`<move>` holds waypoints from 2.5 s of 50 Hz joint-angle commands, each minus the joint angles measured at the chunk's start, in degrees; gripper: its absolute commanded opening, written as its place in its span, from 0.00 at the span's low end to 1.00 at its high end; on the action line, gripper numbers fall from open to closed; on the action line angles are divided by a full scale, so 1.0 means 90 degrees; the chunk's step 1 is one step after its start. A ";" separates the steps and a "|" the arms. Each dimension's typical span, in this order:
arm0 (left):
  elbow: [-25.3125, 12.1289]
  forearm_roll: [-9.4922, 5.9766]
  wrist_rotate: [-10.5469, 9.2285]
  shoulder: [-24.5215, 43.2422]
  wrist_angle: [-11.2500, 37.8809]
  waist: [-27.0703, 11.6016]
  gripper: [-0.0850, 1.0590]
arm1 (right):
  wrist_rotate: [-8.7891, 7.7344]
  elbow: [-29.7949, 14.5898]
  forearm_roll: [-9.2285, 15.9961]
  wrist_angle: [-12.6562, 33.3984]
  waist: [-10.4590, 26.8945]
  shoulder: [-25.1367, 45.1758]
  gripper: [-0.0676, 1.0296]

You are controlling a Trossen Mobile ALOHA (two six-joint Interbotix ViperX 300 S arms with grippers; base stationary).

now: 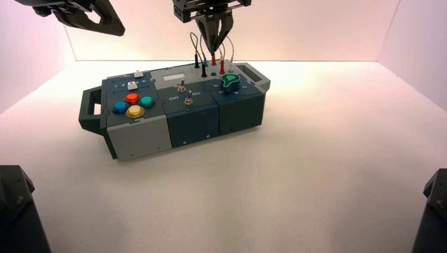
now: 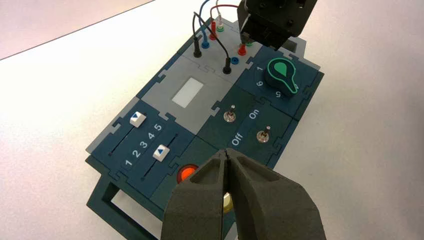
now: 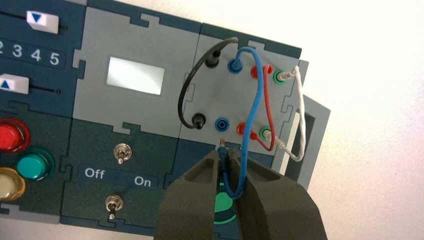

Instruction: Insert the blue wire.

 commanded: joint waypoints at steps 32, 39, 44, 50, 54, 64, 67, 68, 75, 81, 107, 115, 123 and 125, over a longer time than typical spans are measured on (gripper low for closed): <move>-0.0146 -0.0010 0.0010 -0.0117 -0.0078 -0.0029 0.05 | -0.0107 -0.0195 0.0088 0.0049 -0.0020 0.0029 0.04; -0.0146 -0.0010 0.0010 -0.0117 -0.0088 -0.0039 0.05 | -0.0117 -0.0225 0.0088 0.0049 -0.0049 0.0068 0.04; -0.0146 -0.0010 0.0010 -0.0117 -0.0078 -0.0029 0.05 | -0.0117 -0.0244 0.0098 0.0049 -0.0059 0.0107 0.04; -0.0146 -0.0010 0.0010 -0.0117 -0.0088 -0.0029 0.05 | -0.0117 -0.0254 0.0088 0.0049 -0.0059 0.0146 0.04; -0.0146 -0.0010 0.0010 -0.0117 -0.0078 -0.0029 0.05 | -0.0117 -0.0283 0.0088 0.0049 -0.0059 0.0176 0.04; -0.0146 -0.0010 0.0010 -0.0137 -0.0078 -0.0029 0.05 | -0.0127 -0.0361 0.0049 0.0049 -0.0059 0.0264 0.04; -0.0137 -0.0010 0.0010 -0.0146 -0.0088 -0.0039 0.05 | -0.0127 -0.0381 0.0039 0.0049 -0.0059 0.0273 0.04; -0.0146 -0.0010 0.0010 -0.0137 -0.0088 -0.0029 0.05 | -0.0127 -0.0391 0.0029 0.0049 -0.0059 0.0293 0.04; -0.0137 -0.0010 0.0010 -0.0137 -0.0088 -0.0029 0.05 | -0.0127 -0.0449 -0.0010 0.0049 -0.0059 0.0371 0.04; -0.0137 -0.0010 0.0010 -0.0137 -0.0088 -0.0039 0.05 | -0.0127 -0.0459 -0.0029 0.0049 -0.0059 0.0410 0.04; -0.0137 -0.0010 0.0010 -0.0146 -0.0088 -0.0029 0.05 | -0.0127 -0.0527 -0.0127 0.0049 -0.0098 0.0518 0.04; -0.0137 -0.0010 0.0010 -0.0146 -0.0088 -0.0029 0.05 | -0.0127 -0.0596 -0.0127 0.0049 -0.0098 0.0586 0.04; -0.0137 -0.0010 0.0010 -0.0146 -0.0098 -0.0039 0.05 | -0.0127 -0.0625 -0.0107 0.0068 -0.0098 0.0605 0.04; -0.0137 -0.0010 0.0010 -0.0146 -0.0088 -0.0039 0.05 | -0.0127 -0.0615 -0.0107 0.0078 -0.0088 0.0605 0.04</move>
